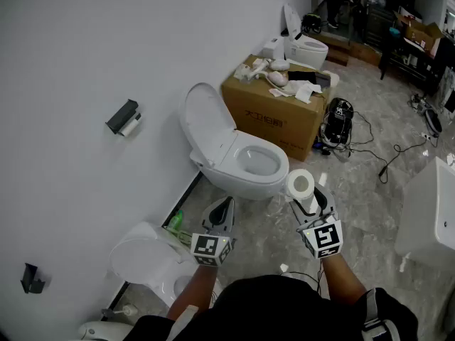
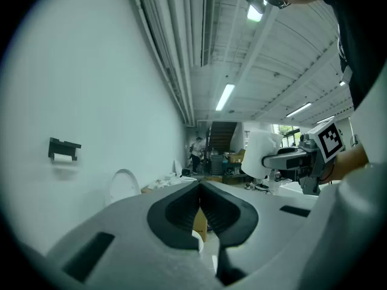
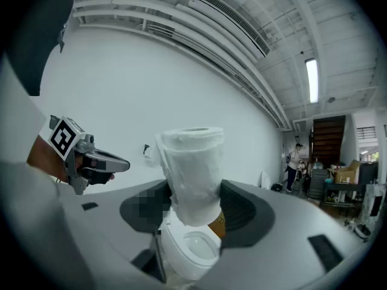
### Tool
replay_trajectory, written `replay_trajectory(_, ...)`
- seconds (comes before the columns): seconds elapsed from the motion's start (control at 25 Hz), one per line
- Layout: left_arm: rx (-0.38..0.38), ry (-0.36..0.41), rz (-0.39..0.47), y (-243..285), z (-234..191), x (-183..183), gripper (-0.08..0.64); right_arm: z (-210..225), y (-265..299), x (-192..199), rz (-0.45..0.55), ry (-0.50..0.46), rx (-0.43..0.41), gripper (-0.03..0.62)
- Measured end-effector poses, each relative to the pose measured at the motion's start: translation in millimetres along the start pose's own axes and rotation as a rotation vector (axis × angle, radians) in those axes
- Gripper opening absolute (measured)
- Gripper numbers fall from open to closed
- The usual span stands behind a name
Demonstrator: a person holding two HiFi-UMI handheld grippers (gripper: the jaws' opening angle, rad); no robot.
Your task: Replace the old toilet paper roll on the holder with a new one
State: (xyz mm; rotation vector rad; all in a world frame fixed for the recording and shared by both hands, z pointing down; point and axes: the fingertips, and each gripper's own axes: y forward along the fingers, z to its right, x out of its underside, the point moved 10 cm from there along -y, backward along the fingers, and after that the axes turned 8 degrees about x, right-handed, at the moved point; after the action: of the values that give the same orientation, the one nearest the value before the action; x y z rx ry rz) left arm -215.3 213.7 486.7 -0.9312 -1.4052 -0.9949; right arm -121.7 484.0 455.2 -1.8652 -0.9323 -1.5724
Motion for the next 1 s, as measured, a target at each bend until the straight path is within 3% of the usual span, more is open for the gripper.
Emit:
replay_trajectory(0.68, 0.007, -0.007, 0.012, -55, -54, 14, 0.000, -79, 27, -7, 0.014, 0.029, 0.009, 0.250)
replay_trajectory(1.0, -0.039, -0.027, 0.006, -51, -86, 22, 0.000, -88, 65, -1, -0.026, 0.038, -0.031, 0.250)
